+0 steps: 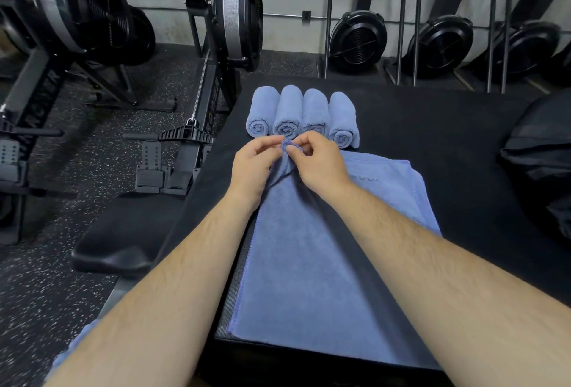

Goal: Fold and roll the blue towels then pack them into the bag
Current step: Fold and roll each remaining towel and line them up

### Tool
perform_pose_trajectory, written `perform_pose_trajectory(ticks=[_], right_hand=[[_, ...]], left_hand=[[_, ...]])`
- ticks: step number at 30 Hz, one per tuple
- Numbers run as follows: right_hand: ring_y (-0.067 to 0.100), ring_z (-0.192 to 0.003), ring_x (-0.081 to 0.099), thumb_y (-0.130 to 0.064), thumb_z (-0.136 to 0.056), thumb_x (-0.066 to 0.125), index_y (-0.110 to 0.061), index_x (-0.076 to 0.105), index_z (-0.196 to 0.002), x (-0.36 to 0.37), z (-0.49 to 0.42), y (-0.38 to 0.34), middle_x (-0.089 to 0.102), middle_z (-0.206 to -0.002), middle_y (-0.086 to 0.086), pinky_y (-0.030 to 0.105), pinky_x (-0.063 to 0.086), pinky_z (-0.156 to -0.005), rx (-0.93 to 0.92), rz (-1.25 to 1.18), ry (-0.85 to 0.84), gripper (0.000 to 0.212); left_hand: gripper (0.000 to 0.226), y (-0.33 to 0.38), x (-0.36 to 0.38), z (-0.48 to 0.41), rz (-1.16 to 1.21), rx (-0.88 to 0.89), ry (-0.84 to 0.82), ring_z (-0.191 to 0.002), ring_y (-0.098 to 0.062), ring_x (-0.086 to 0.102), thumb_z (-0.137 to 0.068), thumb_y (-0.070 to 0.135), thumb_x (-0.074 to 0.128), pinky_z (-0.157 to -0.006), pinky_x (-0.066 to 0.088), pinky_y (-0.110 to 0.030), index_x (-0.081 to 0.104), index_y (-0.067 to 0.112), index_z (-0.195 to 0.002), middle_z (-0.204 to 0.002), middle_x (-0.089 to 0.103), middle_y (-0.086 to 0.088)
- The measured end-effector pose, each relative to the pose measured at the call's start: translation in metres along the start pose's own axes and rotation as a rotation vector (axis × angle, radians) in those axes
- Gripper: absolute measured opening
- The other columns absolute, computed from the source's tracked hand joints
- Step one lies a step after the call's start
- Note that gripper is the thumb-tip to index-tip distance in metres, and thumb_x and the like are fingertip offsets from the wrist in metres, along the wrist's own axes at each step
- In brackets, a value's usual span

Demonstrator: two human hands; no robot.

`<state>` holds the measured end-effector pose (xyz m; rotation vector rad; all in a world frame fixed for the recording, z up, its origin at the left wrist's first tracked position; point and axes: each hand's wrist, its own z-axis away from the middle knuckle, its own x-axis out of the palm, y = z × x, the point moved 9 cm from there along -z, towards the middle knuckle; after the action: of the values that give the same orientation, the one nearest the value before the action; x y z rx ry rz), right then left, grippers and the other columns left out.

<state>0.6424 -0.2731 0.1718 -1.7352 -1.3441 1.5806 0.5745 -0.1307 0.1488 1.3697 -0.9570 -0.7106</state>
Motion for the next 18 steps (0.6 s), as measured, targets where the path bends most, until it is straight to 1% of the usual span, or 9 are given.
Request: perform_pose_trajectory(ticks=[1,3,5,7,9,11,14,16,18], right_hand=[[0.015,-0.102,0.057,-0.039,-0.092,0.065,-0.034,0.063,-0.084,-0.001,0.001,-0.001,0.066,-0.078,-0.014,0.040,0.049,-0.093,-0.007,0.019,0.003,0.010],[0.011,-0.106,0.049,-0.044,-0.095,0.062,-0.033,0.063,-0.088,-0.005,0.002,-0.006,0.062,-0.077,-0.016,0.035,0.037,-0.099,-0.041,0.116,-0.014,0.013],[0.014,-0.110,0.044,-0.053,-0.096,0.056,-0.033,0.061,-0.093,-0.006,0.002,-0.011,0.059,-0.082,-0.017,0.034,0.026,-0.093,-0.120,0.328,-0.086,0.021],[0.020,-0.111,0.041,-0.064,-0.095,0.049,-0.033,0.057,-0.088,-0.005,0.000,-0.006,0.057,-0.093,-0.015,0.037,0.024,-0.088,-0.191,0.595,-0.189,0.032],[0.023,-0.111,0.038,-0.075,-0.090,0.042,-0.031,0.055,-0.080,-0.015,-0.005,0.011,0.055,-0.103,-0.011,0.039,0.025,-0.087,-0.174,0.759,-0.240,0.047],[0.022,-0.108,0.036,-0.084,-0.084,0.039,-0.030,0.057,-0.079,-0.035,-0.011,0.026,0.052,-0.103,-0.011,0.039,0.025,-0.087,-0.123,0.808,-0.228,0.057],[0.020,-0.103,0.035,-0.086,-0.082,0.040,-0.028,0.060,-0.078,-0.072,-0.015,0.044,0.049,-0.100,-0.012,0.038,0.025,-0.087,-0.048,0.817,-0.209,0.062],[0.020,-0.105,0.033,-0.080,-0.084,0.043,-0.027,0.061,-0.078,-0.095,-0.015,0.059,0.047,-0.102,-0.012,0.037,0.023,-0.087,0.028,0.817,-0.213,0.056],[0.021,-0.109,0.036,-0.068,-0.084,0.048,-0.030,0.059,-0.082,-0.114,-0.014,0.073,0.046,-0.103,-0.012,0.037,0.024,-0.088,0.102,0.777,-0.199,0.040]], left_hand=[[0.022,0.001,0.002,0.001,-0.007,0.005,-0.012,-0.095,-0.014,0.072,-0.087,0.004,0.070,-0.084,0.055,-0.025,0.077,0.014,-0.105,-0.104,0.077,-0.006],[0.015,0.004,0.003,0.001,-0.060,0.054,-0.013,-0.098,-0.015,0.073,-0.088,0.009,0.074,-0.089,0.056,-0.026,0.078,0.016,-0.100,-0.099,0.078,-0.002],[0.016,0.004,0.000,-0.001,-0.093,0.094,0.025,-0.094,-0.011,0.072,-0.092,0.006,0.069,-0.087,0.055,-0.025,0.077,0.020,-0.095,-0.096,0.078,0.001],[0.017,0.001,-0.005,-0.004,-0.117,0.095,0.065,-0.092,-0.008,0.070,-0.094,0.006,0.066,-0.084,0.054,-0.024,0.076,0.021,-0.096,-0.097,0.077,0.001],[0.015,-0.001,-0.005,-0.004,-0.161,0.099,0.084,-0.088,-0.003,0.068,-0.095,0.009,0.066,-0.081,0.052,-0.019,0.075,0.020,-0.097,-0.096,0.076,0.003],[0.013,0.003,-0.005,-0.003,-0.256,0.137,0.118,-0.082,0.003,0.064,-0.096,0.010,0.064,-0.076,0.046,-0.009,0.073,0.020,-0.099,-0.093,0.073,0.007],[0.012,0.009,-0.003,-0.001,-0.384,0.193,0.165,-0.078,0.002,0.058,-0.097,0.011,0.062,-0.070,0.040,-0.001,0.070,0.020,-0.099,-0.089,0.067,0.008],[0.012,0.009,-0.001,-0.003,-0.425,0.202,0.169,-0.078,0.002,0.058,-0.097,0.012,0.062,-0.069,0.039,0.001,0.070,0.021,-0.100,-0.090,0.067,0.008],[0.013,0.009,-0.001,-0.002,-0.440,0.203,0.174,-0.078,0.003,0.058,-0.097,0.012,0.062,-0.069,0.039,0.001,0.070,0.021,-0.100,-0.089,0.067,0.008]])
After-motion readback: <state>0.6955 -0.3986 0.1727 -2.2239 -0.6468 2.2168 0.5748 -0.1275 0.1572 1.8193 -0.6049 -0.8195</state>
